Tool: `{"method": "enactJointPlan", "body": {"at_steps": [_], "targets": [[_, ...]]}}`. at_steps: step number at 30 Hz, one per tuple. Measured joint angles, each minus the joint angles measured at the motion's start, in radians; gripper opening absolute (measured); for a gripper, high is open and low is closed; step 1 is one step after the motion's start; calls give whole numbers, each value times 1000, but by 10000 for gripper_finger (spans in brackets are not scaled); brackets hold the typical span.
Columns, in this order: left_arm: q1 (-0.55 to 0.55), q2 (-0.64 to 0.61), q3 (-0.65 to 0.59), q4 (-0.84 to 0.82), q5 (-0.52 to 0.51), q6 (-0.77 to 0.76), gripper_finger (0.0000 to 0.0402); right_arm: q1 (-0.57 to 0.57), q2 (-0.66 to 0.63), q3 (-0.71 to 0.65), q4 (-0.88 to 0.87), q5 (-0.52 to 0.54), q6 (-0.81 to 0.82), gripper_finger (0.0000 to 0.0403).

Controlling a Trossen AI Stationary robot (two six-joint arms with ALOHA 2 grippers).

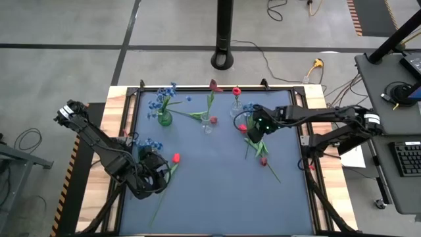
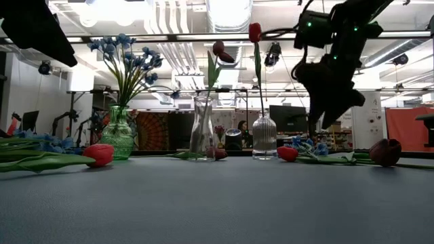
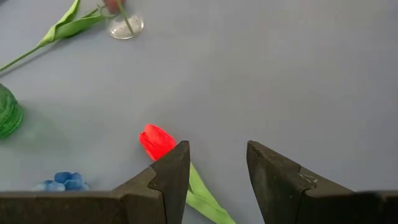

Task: Sort flowers into vase by color
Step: Put the right dark red tulip into the bottom transparent vase

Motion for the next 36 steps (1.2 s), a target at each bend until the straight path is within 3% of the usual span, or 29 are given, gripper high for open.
{"method": "enactJointPlan", "body": {"at_steps": [9,12,17,24,36], "targets": [[5,0,0,-18,-44,12,143,11,7,0,-194,-28,33,221],[7,0,0,-19,-64,32,143,40,3,-1,-204,-80,4,221],[9,0,0,-18,-121,67,143,87,3,-1,-211,-102,86,221],[11,0,0,-18,-192,110,143,92,29,-1,-160,93,120,221],[13,1,0,-18,-219,136,143,85,216,-12,-119,142,120,220]]}}
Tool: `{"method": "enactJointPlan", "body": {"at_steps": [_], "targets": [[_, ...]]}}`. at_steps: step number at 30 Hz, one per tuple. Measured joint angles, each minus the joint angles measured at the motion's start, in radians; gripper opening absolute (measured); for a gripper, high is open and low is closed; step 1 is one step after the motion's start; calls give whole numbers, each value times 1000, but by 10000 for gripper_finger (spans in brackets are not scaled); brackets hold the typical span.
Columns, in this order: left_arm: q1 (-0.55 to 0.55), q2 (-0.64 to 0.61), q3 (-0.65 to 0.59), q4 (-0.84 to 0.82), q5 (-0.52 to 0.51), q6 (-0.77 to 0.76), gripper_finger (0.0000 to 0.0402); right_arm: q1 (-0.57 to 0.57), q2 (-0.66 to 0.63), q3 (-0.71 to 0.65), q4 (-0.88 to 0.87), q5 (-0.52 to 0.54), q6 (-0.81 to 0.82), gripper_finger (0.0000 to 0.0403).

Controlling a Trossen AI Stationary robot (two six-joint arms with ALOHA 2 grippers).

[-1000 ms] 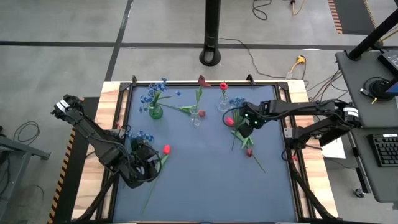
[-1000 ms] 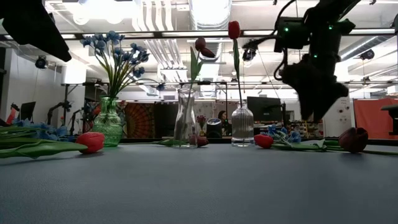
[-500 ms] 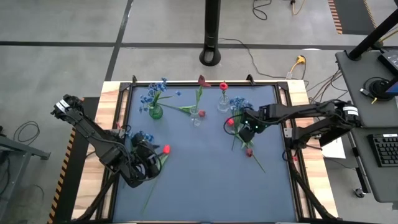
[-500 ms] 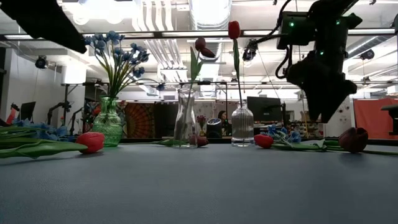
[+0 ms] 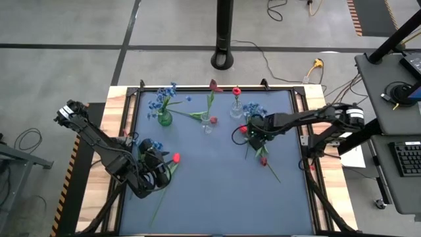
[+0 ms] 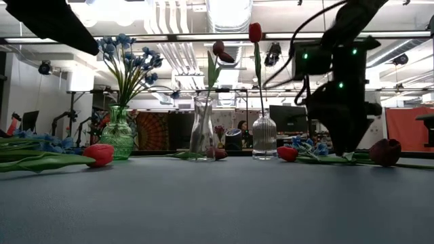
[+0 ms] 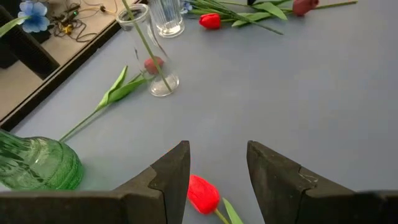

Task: Sort flowers into vase by color
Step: Put the right dark red tulip into the bottom transparent vase

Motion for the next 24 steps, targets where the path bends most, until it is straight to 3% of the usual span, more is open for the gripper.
{"method": "enactJointPlan", "body": {"at_steps": [7,18,24], "targets": [[0,0,0,0,-1,0,143,0,76,3,25,1,-9,181],[0,0,0,1,-25,0,143,0,74,1,27,2,-17,21],[0,0,0,3,-25,0,143,0,62,-2,18,4,-16,14]]}}
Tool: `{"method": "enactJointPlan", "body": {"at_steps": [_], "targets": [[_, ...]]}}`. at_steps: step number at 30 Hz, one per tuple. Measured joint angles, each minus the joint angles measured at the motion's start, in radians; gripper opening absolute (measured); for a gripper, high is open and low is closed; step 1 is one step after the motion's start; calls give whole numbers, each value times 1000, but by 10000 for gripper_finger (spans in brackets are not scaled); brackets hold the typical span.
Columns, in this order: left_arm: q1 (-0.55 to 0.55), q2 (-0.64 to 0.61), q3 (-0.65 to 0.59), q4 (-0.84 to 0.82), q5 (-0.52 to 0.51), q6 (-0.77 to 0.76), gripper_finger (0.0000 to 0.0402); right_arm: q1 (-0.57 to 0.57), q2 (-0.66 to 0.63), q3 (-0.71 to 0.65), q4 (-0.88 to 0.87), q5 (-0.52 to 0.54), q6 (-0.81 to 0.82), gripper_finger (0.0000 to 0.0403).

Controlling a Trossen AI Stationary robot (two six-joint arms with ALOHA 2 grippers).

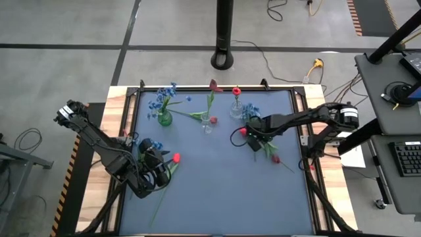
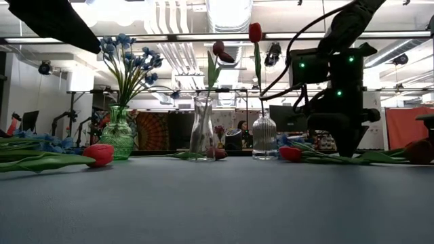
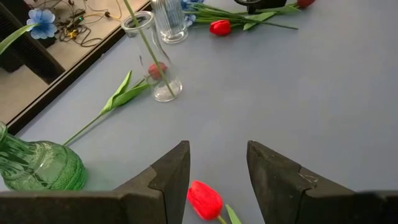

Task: Sort flowers into vase by color
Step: Put the right dark red tulip into the bottom transparent vase

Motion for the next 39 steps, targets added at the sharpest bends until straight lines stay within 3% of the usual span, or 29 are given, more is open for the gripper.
{"method": "enactJointPlan", "body": {"at_steps": [10,20,32,39], "targets": [[1,0,0,7,-1,0,143,3,-142,78,-176,22,17,13],[2,0,0,22,-1,2,143,7,-273,212,-475,50,55,13],[3,0,0,226,-36,235,143,23,-293,432,-708,129,66,13],[6,0,0,248,-50,262,143,50,-295,517,-796,127,82,13]]}}
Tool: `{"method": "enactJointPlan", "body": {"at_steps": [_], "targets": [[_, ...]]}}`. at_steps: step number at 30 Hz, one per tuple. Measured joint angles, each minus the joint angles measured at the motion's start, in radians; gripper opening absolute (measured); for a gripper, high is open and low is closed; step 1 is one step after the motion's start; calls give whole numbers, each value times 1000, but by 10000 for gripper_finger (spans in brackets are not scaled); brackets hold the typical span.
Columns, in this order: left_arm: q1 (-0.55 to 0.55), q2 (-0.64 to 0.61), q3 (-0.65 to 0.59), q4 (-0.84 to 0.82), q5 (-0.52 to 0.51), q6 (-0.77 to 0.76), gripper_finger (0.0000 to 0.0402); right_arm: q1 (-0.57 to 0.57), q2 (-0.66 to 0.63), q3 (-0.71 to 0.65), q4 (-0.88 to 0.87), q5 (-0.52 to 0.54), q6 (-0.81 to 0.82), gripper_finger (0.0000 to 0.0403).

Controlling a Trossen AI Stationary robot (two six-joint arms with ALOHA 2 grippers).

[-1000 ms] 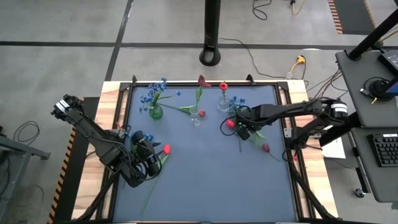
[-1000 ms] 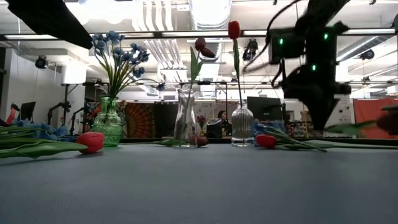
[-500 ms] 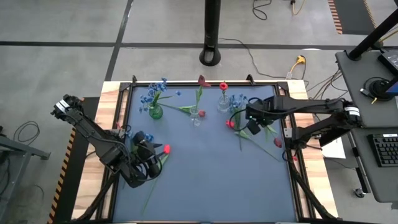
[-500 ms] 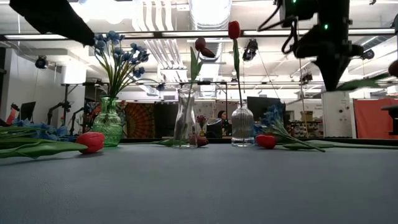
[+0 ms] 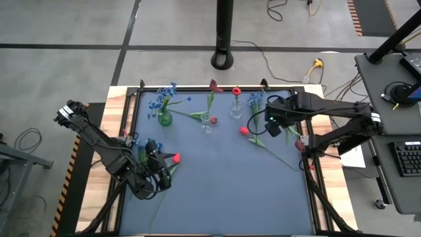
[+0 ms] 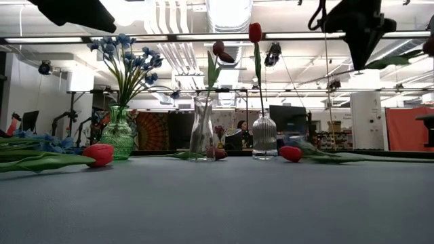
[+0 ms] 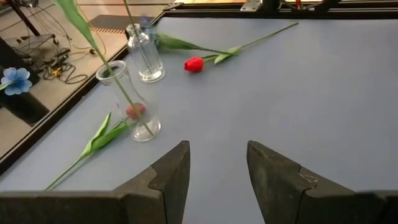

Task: Sort flowers into vase by color
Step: Put the right dark red tulip into the bottom transparent vase

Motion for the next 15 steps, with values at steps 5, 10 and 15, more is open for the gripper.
{"method": "enactJointPlan", "body": {"at_steps": [5,10,15], "targets": [[0,0,0,6,0,0,143,36,0,52,1,-36,-23,13],[2,0,0,34,-3,27,143,104,0,72,20,-107,-38,13],[14,20,0,162,-15,166,143,203,29,59,75,-235,-42,13]]}}
